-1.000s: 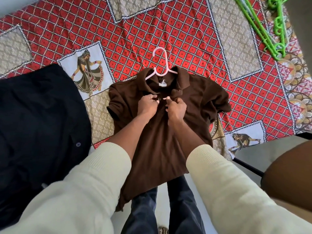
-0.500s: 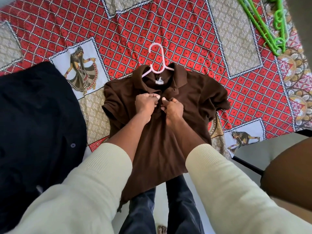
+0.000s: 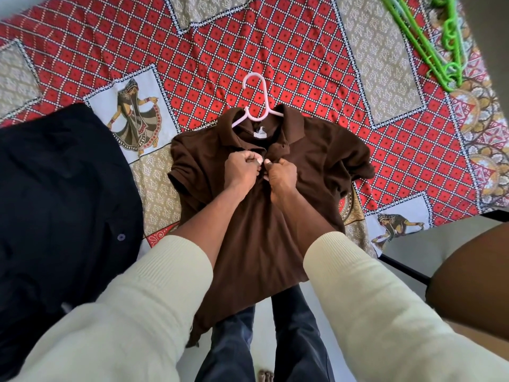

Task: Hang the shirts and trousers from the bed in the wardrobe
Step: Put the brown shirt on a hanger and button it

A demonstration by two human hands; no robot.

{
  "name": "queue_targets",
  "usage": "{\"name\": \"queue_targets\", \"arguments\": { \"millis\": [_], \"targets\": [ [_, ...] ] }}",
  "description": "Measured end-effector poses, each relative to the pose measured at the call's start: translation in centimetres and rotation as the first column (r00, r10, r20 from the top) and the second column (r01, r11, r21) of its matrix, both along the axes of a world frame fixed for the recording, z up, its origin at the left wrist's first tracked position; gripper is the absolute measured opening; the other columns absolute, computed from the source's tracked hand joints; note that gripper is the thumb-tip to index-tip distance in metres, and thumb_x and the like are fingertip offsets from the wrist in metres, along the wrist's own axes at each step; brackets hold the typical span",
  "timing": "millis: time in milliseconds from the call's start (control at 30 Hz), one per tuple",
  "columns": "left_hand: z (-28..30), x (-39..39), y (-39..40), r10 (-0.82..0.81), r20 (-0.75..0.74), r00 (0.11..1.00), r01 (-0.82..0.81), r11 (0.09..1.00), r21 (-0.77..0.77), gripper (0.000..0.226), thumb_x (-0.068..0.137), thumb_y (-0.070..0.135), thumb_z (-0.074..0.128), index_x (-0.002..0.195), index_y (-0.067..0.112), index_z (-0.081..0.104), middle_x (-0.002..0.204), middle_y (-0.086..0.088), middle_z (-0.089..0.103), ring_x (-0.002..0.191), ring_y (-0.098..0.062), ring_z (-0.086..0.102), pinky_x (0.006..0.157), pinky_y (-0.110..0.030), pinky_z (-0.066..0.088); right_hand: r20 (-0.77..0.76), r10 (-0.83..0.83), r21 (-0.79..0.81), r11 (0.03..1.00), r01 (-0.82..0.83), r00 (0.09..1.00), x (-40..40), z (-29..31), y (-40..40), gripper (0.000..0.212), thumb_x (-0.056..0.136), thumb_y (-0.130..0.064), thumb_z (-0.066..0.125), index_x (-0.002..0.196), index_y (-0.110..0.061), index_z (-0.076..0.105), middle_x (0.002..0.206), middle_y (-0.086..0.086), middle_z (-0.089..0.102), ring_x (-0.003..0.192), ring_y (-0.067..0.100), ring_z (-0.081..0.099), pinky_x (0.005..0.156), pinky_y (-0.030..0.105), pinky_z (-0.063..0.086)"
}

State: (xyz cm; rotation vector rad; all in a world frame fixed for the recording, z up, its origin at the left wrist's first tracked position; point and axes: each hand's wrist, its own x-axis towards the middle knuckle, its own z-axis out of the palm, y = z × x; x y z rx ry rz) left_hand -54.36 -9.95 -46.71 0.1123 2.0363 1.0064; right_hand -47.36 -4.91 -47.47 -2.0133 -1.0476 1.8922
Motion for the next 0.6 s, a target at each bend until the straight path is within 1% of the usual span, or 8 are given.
{"name": "queue_targets", "arguments": {
  "millis": [67,167,233,267,333,367,500,600],
  "targets": [
    [0.0,0.1,-0.2,-0.037,-0.072,0.997,0.034,0.999,-0.035,0.011,0.093,0.009,0.062,0.091,0.01,0.073,0.082,-0.002,0.072,0.071,-0.011,0.068,0.068,-0.023,0.058,0.049,0.075,0.05,0.996,-0.078,0.996,0.0,-0.1,0.0,0.016,0.092,-0.011,0.062,0.077,-0.01,0.058,0.069,0.006,0.06,0.065,0.016,0.055,0.062,0.033,0.048],
    [-0.2,0.0,-0.3,-0.031,-0.127,0.991,0.025,0.999,-0.046,0.011,0.094,0.01,0.062,0.093,0.01,0.073,0.084,-0.003,0.072,0.071,-0.011,0.068,0.069,-0.025,0.058,-0.002,0.105,0.044,0.994,-0.105,0.994,0.0,0.3,-0.3,0.011,0.092,-0.008,0.061,0.082,-0.008,0.058,0.07,0.009,0.058,0.064,0.019,0.054,0.06,0.032,0.047],
    [-0.3,-0.1,-0.4,-0.007,-0.096,0.995,0.005,1.0,-0.02,0.01,0.093,0.009,0.063,0.091,0.01,0.073,0.081,-0.002,0.071,0.065,-0.008,0.066,0.067,-0.024,0.059,-0.093,0.028,-0.014,0.999,-0.03,0.995,0.0,1.0,-0.1,0.017,0.093,-0.004,0.058,0.076,-0.006,0.057,0.064,0.007,0.057,0.055,0.013,0.054,0.054,0.024,0.047],
    [-0.4,-0.3,-0.4,0.02,-0.072,0.997,-0.02,1.0,0.0,0.011,0.092,0.008,0.063,0.089,0.011,0.073,0.079,-0.002,0.07,0.062,-0.008,0.065,0.066,-0.025,0.058,-0.149,-0.046,-0.079,0.996,0.034,0.988,0.0,1.4,0.2,0.019,0.093,-0.004,0.055,0.075,-0.005,0.057,0.062,0.006,0.058,0.051,0.011,0.055,0.053,0.022,0.048],
    [-0.4,-0.7,-0.6,0.101,0.006,0.995,-0.101,0.994,0.037,0.012,0.09,0.006,0.065,0.085,0.012,0.073,0.078,-0.002,0.071,0.062,-0.009,0.064,0.065,-0.024,0.057,-0.214,-0.203,-0.226,0.962,0.153,0.956,0.3,1.7,0.8,0.022,0.093,-0.006,0.047,0.075,-0.005,0.059,0.062,0.008,0.061,0.053,0.015,0.058,0.057,0.025,0.051],
    [-0.4,-0.8,-0.6,0.132,0.052,0.99,-0.135,0.99,0.046,0.011,0.09,0.005,0.066,0.084,0.012,0.074,0.078,-0.002,0.071,0.063,-0.009,0.064,0.064,-0.023,0.057,-0.215,-0.232,-0.255,0.951,0.174,0.949,0.5,1.8,0.9,0.021,0.092,-0.005,0.046,0.077,-0.004,0.06,0.065,0.01,0.063,0.056,0.017,0.06,0.06,0.027,0.052],
    [-0.2,-1.0,-0.4,0.187,0.175,0.967,-0.197,0.98,0.039,0.008,0.089,0.003,0.068,0.087,0.009,0.073,0.087,-0.01,0.072,0.068,-0.013,0.067,0.062,-0.02,0.056,-0.16,-0.106,-0.176,0.981,0.078,0.981,0.3,1.5,0.7,0.016,0.086,0.006,0.052,0.08,0.001,0.066,0.072,0.013,0.064,0.058,0.014,0.058,0.057,0.021,0.052],
    [-0.2,-1.1,-0.1,0.167,0.192,0.967,-0.175,0.984,0.025,0.009,0.091,0.002,0.064,0.094,0.003,0.072,0.088,-0.011,0.072,0.069,-0.016,0.069,0.068,-0.026,0.059,-0.141,0.006,-0.062,0.998,-0.015,0.99,0.1,1.7,0.7,0.005,0.084,0.004,0.06,0.082,0.001,0.065,0.065,0.009,0.06,0.053,0.01,0.054,0.057,0.022,0.05]
  ]
}}
